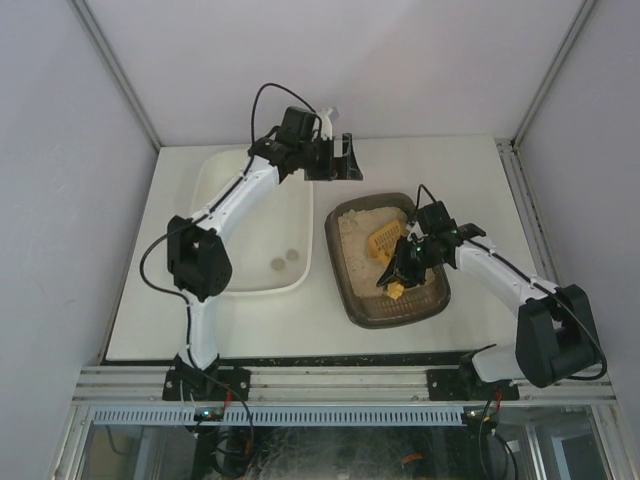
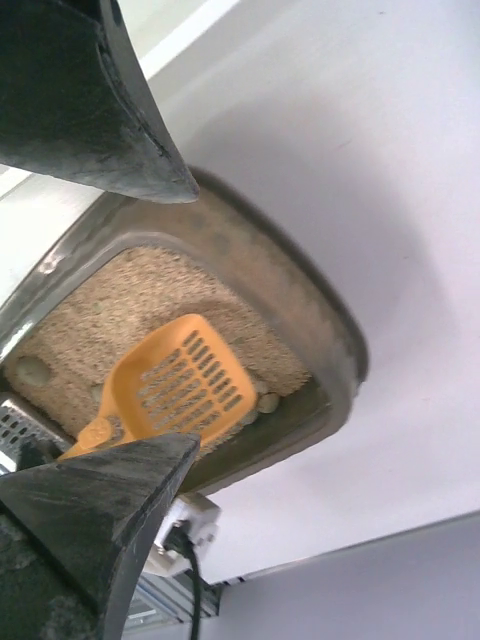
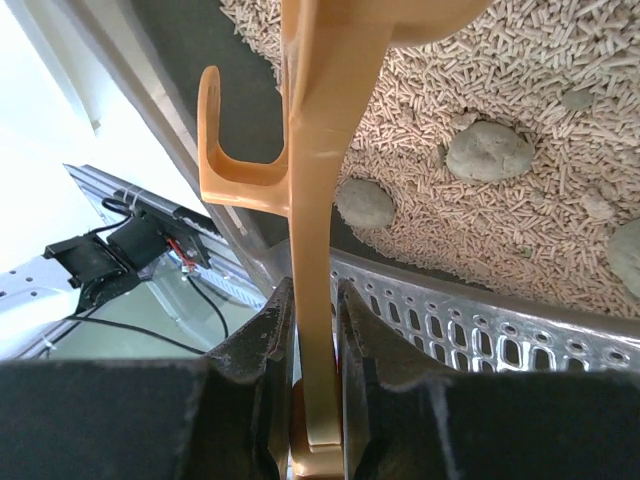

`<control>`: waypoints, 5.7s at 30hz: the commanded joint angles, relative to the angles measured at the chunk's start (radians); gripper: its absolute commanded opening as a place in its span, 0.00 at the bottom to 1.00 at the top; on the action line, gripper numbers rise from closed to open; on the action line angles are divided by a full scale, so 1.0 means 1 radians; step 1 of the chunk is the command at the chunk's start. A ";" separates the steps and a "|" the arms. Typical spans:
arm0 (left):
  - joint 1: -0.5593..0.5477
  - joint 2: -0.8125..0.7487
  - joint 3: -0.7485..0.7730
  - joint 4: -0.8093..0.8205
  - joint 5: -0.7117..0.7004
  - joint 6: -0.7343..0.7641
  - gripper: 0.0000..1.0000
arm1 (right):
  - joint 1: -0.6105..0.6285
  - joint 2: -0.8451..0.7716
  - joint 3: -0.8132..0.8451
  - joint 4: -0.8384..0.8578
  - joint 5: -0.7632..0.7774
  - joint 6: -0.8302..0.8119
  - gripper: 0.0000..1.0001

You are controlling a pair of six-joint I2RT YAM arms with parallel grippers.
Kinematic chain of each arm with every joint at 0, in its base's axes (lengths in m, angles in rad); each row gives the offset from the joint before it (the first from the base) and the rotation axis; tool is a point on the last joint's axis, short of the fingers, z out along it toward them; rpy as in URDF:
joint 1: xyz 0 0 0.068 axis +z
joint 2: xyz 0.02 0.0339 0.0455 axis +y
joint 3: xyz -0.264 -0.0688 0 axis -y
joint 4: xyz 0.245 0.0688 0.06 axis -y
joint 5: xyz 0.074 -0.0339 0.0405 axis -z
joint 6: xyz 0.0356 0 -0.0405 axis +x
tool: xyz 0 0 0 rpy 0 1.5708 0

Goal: Clean the litter box

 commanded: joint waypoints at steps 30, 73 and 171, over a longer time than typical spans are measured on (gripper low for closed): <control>0.043 0.128 -0.165 0.322 0.442 -0.068 1.00 | 0.036 0.352 0.077 0.518 -0.332 0.227 0.00; 0.096 0.148 -0.184 0.364 0.512 -0.116 1.00 | 0.011 0.362 -0.287 1.298 -0.491 0.393 0.00; 0.440 -0.990 -0.868 -0.254 -0.074 0.543 1.00 | 0.062 -0.212 -0.532 1.239 -0.363 0.406 0.00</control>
